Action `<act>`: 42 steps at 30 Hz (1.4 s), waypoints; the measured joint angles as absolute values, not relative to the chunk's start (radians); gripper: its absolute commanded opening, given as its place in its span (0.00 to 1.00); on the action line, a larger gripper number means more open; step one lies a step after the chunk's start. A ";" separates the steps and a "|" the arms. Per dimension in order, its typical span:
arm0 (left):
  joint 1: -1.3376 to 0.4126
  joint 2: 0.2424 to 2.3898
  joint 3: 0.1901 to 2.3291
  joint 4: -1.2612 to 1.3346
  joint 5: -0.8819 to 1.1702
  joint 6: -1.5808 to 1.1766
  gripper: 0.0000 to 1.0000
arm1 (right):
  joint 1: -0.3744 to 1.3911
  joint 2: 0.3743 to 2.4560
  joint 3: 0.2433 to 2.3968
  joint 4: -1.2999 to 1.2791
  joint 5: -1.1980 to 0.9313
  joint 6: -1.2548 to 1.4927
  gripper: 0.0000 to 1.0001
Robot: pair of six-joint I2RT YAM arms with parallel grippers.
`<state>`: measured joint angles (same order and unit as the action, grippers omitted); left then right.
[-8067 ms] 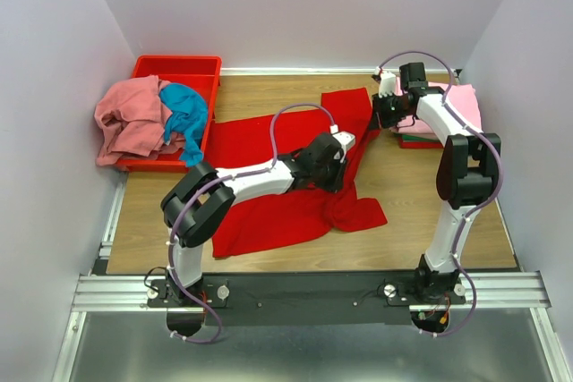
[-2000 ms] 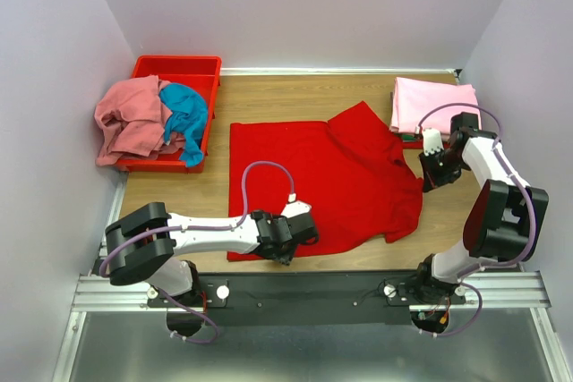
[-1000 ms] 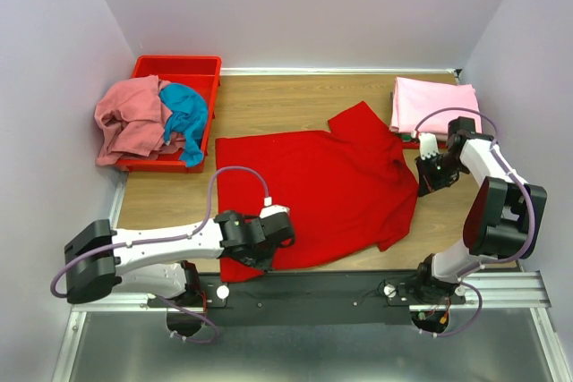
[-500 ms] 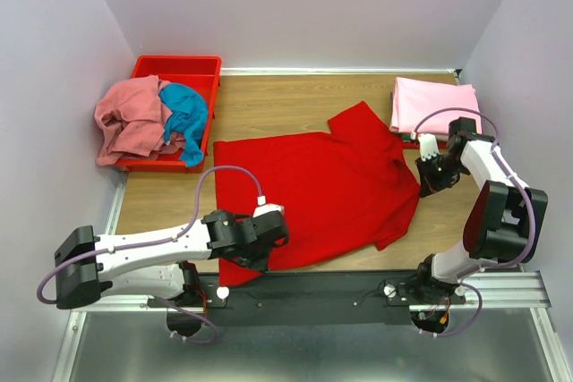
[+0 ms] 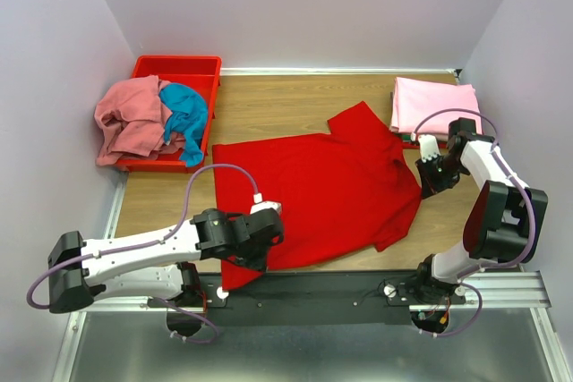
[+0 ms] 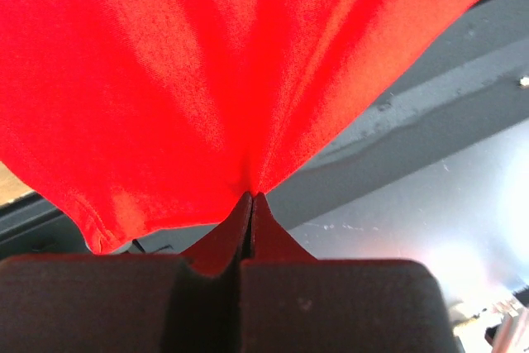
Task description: Fold and stack the t-shirts
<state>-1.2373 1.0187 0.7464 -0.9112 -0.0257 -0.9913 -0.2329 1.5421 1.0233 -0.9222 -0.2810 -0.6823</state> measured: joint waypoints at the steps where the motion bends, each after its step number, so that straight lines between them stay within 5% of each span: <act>1: -1.237 1.010 0.746 -0.913 -0.021 -0.992 0.00 | -0.233 1.542 1.023 -0.923 -0.278 -0.682 0.19; 4: -1.237 0.996 0.746 -0.922 -0.008 -0.994 0.07 | -0.233 1.537 1.023 -0.925 -0.269 -0.683 0.32; 6: -1.237 0.995 0.748 -0.930 -0.006 -0.996 0.26 | -0.233 1.531 1.023 -0.930 -0.258 -0.686 0.44; 8: -1.237 0.994 0.760 -0.950 -0.006 -1.005 0.35 | -0.233 1.523 1.023 -0.934 -0.246 -0.690 0.52; 15: -1.237 0.961 0.878 -0.981 -0.018 -1.003 0.60 | -0.233 1.498 1.099 -0.995 -0.254 -0.704 0.66; 20: -1.114 0.971 0.975 -0.905 -0.049 -0.895 0.62 | -0.211 1.517 1.194 -1.065 -0.406 -0.738 0.72; 33: -0.311 1.233 0.971 -0.385 0.061 -0.448 0.65 | -0.006 1.544 1.337 -0.987 -0.714 -0.661 0.81; 42: -0.189 1.314 0.925 -0.308 -0.001 -0.334 0.65 | -0.006 1.592 1.273 -0.791 -0.879 -0.582 0.81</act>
<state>-0.1890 1.3136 0.9245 -0.3077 -0.0010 -0.3336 -0.0059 1.5917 1.2732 -0.7906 -0.8795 -0.5816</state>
